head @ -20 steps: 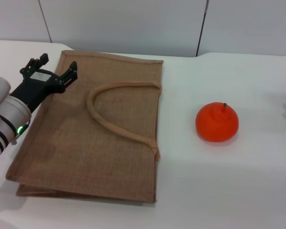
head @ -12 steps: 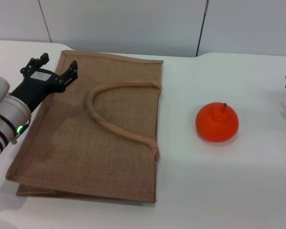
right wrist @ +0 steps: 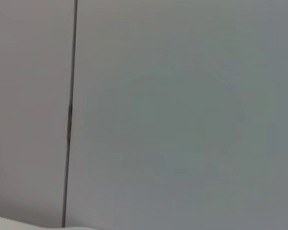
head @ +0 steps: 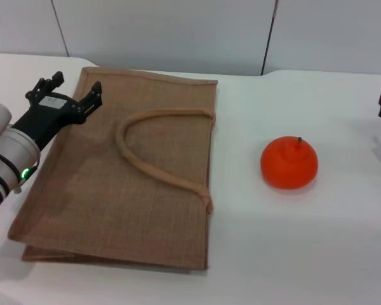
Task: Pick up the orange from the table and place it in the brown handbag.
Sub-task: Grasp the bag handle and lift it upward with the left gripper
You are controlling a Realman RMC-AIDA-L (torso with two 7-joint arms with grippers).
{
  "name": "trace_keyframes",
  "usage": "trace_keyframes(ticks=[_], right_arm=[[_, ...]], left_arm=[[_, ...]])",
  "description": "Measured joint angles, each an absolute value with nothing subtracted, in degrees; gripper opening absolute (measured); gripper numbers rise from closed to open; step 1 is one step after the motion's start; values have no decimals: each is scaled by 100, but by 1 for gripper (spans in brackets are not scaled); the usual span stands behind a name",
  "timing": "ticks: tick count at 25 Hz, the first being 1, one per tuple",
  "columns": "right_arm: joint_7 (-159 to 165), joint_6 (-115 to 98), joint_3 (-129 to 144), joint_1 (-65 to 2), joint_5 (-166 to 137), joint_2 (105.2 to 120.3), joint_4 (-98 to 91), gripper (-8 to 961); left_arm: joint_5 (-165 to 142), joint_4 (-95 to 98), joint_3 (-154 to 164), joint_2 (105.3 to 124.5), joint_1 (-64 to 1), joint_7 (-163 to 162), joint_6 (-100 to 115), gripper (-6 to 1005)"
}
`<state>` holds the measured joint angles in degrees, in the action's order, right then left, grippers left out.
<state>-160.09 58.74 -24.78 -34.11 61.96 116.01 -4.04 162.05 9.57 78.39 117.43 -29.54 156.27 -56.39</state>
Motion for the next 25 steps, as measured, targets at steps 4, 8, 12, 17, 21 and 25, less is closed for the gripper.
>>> trace_keyframes(ticks=[4, 8, 12, 17, 21, 25], right_arm=[[-16009, 5875, -2475, -3410, 6196, 11601, -404, 880], [-16001, 5847, -2465, -3410, 6193, 11595, -410, 880], [-15997, 5833, -2461, -3408, 6184, 11592, -443, 881], [-15994, 5829, -2452, -3386, 6171, 11591, -457, 881], [-15993, 5827, -2452, -3365, 6170, 11586, -460, 881], [-15990, 5827, -2446, -3372, 6169, 11584, -468, 881]], left_arm=[[16204, 958, 7849, 11742, -2976, 15589, -5643, 860], [16199, 1006, 8164, 11682, -3004, 14968, -5632, 860], [16142, 1098, 8467, 11637, -3035, 14587, -5619, 859], [15587, 1365, 8532, 11603, -3011, 14176, -5550, 858], [14813, 1807, 8515, 11525, -2960, 13388, -5165, 854], [13933, 2628, 8480, 11499, -2718, 12702, -4472, 844]])
